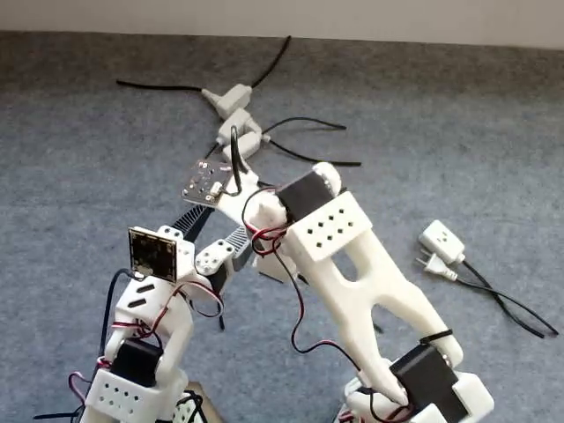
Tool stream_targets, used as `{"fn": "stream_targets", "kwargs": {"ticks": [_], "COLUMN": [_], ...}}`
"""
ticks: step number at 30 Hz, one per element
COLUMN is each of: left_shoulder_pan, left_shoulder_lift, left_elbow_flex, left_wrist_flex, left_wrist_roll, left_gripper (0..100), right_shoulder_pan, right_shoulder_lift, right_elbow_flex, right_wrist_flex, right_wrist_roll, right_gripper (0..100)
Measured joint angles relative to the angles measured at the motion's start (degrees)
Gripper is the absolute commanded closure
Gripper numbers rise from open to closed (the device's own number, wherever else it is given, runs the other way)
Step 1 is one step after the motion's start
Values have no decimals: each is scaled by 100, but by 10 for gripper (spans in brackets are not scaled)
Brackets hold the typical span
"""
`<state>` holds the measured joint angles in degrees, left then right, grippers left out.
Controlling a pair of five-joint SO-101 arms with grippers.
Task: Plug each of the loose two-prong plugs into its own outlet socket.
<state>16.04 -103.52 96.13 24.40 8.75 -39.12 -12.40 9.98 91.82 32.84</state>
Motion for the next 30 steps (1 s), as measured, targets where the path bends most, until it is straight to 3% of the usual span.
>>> {"fn": "stream_targets", "kwargs": {"ticks": [5, 11, 20, 30], "left_shoulder_pan": [35, 35, 237, 229], "left_shoulder_lift": [0, 0, -70, -70], "left_elbow_flex": [0, 0, 0, 0], "left_wrist_flex": [9, 79, 141, 193], "left_wrist_roll": [-9, -9, 18, 18], "left_gripper": [726, 726, 726, 726], "right_shoulder_pan": [-35, -53, -18, 220], "right_shoulder_lift": [0, -70, -70, -62], "right_elbow_flex": [730, 686, -1064, -1547], "right_wrist_flex": [-782, -879, 589, 703], "right_wrist_roll": [0, 0, 0, 9], "right_gripper": [990, 990, 990, 990]}}
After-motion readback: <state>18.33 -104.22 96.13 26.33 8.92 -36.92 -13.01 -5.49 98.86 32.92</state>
